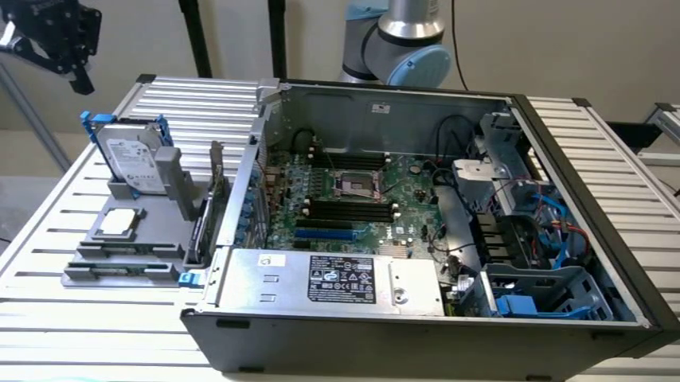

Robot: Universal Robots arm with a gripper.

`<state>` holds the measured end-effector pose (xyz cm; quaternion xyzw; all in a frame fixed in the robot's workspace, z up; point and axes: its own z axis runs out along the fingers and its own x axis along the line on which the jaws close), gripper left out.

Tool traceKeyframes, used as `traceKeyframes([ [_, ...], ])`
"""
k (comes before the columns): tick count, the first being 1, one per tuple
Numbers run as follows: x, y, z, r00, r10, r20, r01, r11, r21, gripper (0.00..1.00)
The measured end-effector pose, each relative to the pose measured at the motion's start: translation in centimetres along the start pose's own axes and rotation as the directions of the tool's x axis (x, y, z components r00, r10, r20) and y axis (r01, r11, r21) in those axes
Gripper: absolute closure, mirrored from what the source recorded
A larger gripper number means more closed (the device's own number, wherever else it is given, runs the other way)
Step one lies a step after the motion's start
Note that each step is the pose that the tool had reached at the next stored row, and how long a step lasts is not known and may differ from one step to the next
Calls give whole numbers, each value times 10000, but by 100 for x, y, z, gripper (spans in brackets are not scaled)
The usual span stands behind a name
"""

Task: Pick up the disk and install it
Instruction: 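Pick up the disk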

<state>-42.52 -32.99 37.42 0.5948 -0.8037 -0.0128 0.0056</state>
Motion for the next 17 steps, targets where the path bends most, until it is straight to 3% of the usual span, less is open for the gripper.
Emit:
traceKeyframes([
  [4, 0, 0, 5, 9977, -684, -6, 684, 9977, 8, 89],
  [9, 0, 0, 11, 9892, -1463, -10, 1463, 9892, 36, 89],
  [13, 0, 0, 13, 9786, -2059, -16, 2059, 9786, 50, 89],
  [17, -1, 0, 15, 9642, -2653, -28, 2653, 9642, 45, 89],
])
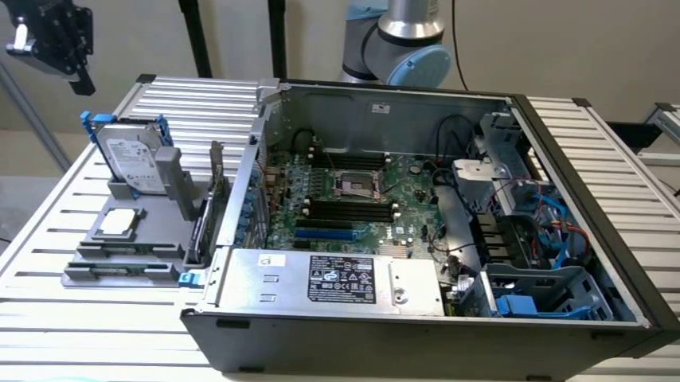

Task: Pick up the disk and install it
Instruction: 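Pick up the disk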

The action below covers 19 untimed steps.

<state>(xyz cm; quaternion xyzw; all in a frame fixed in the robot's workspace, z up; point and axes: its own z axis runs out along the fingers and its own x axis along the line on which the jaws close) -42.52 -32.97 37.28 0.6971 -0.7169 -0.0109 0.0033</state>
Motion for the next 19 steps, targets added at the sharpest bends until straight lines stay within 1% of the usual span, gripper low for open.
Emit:
traceKeyframes([
  [3, -3, 0, -1, 9993, -371, -2, 371, 9993, 0, 89],
  [4, -3, 0, -1, 9989, -472, 8, 472, 9989, 2, 89],
  [5, -4, 0, -2, 9987, -501, 22, 501, 9987, 14, 89],
  [6, -5, -1, -1, 9987, -502, 24, 502, 9987, 20, 89],
  [16, -10, 0, -1, 9987, -503, 25, 503, 9987, 21, 89],
  [17, -10, 0, -1, 9987, -504, 25, 504, 9987, 21, 88],
  [19, -11, 0, -1, 9987, -503, 25, 503, 9987, 20, 76],
])
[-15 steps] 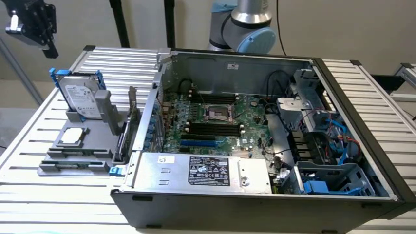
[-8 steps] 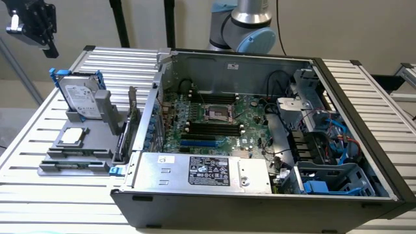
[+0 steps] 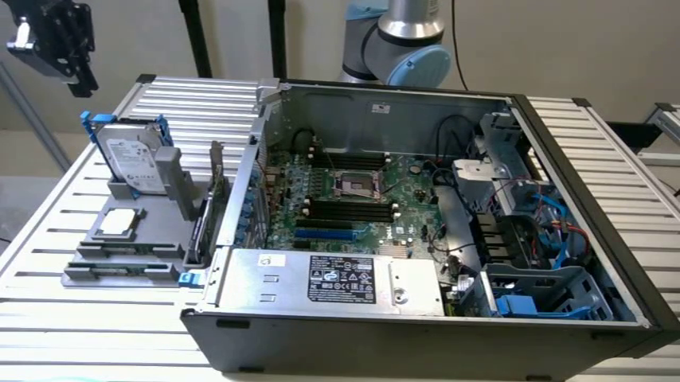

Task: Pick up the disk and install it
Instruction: 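Pick up the disk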

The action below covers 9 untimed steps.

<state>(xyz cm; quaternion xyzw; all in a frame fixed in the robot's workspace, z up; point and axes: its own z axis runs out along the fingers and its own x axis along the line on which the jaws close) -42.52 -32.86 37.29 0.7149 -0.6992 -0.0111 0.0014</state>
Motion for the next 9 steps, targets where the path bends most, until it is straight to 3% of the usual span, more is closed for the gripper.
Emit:
traceKeyframes([
  [9, 0, -1, 4, 10000, 0, 0, 0, 10000, 0, 41],
])
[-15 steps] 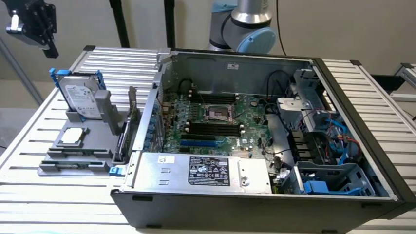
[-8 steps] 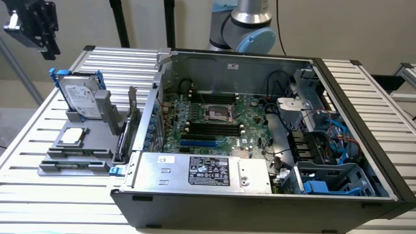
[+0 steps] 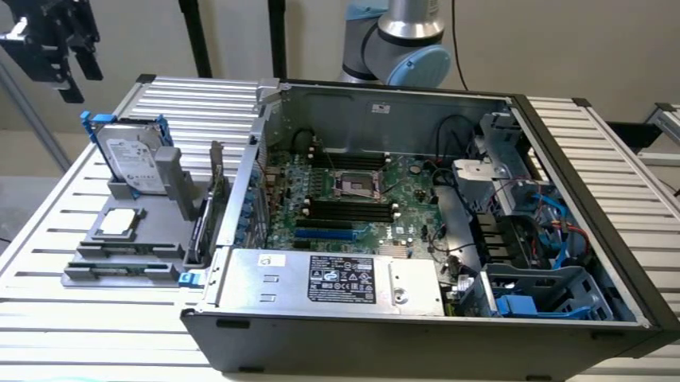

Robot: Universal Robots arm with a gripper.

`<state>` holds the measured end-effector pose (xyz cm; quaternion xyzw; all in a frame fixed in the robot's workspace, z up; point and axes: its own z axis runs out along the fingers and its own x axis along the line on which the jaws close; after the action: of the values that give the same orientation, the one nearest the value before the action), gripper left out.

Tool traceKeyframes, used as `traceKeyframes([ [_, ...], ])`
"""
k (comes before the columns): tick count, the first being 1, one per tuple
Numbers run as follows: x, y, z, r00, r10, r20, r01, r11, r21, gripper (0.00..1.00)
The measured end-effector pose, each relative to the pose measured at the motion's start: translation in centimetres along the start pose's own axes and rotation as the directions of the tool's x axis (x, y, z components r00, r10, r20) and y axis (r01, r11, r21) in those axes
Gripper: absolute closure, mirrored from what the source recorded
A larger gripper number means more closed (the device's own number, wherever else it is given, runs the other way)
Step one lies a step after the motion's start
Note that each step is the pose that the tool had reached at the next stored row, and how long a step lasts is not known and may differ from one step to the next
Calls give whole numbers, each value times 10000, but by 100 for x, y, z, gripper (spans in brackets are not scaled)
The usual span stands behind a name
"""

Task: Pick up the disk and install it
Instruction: 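Pick up the disk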

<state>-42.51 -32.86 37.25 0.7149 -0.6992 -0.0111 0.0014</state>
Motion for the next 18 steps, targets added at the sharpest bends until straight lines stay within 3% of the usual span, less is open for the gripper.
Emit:
traceKeyframes([
  [2, 0, 0, 15, 10000, -1, 1, 1, 10000, 2, 35],
  [18, 5, -27, 303, 10000, 0, 0, 0, 10000, 0, 35],
])
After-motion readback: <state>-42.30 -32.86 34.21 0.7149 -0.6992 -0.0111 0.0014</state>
